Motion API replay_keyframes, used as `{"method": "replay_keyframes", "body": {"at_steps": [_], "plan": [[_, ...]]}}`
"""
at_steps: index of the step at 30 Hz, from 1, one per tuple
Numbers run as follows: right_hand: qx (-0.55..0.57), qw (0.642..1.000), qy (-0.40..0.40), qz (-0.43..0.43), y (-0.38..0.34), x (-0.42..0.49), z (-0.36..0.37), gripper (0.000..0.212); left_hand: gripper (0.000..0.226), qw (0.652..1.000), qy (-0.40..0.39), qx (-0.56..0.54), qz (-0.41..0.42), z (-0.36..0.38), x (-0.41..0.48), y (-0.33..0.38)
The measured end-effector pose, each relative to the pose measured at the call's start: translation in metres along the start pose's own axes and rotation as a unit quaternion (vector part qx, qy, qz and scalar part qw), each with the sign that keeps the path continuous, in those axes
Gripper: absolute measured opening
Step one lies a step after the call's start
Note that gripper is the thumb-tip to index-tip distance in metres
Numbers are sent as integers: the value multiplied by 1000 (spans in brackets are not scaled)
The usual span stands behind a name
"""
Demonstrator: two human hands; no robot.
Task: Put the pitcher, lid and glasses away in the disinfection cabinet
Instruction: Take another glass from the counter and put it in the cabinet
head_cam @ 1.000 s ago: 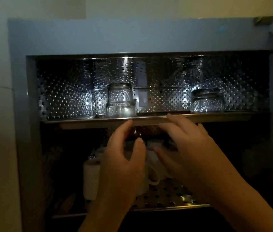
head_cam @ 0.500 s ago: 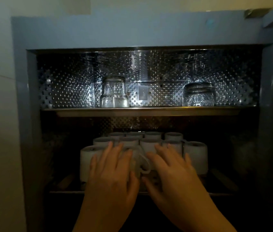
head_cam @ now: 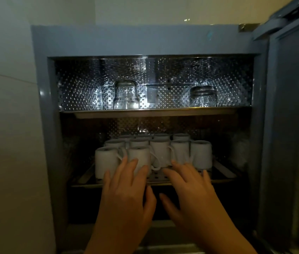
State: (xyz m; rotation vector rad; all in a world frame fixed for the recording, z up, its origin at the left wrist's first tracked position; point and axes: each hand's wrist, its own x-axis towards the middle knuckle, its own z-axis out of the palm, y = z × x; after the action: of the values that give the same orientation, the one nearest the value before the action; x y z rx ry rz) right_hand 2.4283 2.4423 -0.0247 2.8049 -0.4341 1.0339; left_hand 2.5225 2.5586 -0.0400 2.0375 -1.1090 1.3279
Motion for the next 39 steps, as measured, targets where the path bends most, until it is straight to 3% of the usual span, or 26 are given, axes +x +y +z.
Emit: {"method": "replay_keyframes", "body": {"at_steps": [5,16,32,39], "plan": [[69,996,-44,31,-23,-34,-26,54,45,1000,-12,-6,6,-28,-23,6],[38,990,-99,92,-33,-114,-71,57,47,993,-60,-104,7,-71,-69,56],[49,991,-26,121,8,-211,-120,45,48,976,-97,-189,39,-113,-99,156],[23,985,-51,163,23,-256,-153,49,50,957,-131,-251,54,-135,-111,206]]}}
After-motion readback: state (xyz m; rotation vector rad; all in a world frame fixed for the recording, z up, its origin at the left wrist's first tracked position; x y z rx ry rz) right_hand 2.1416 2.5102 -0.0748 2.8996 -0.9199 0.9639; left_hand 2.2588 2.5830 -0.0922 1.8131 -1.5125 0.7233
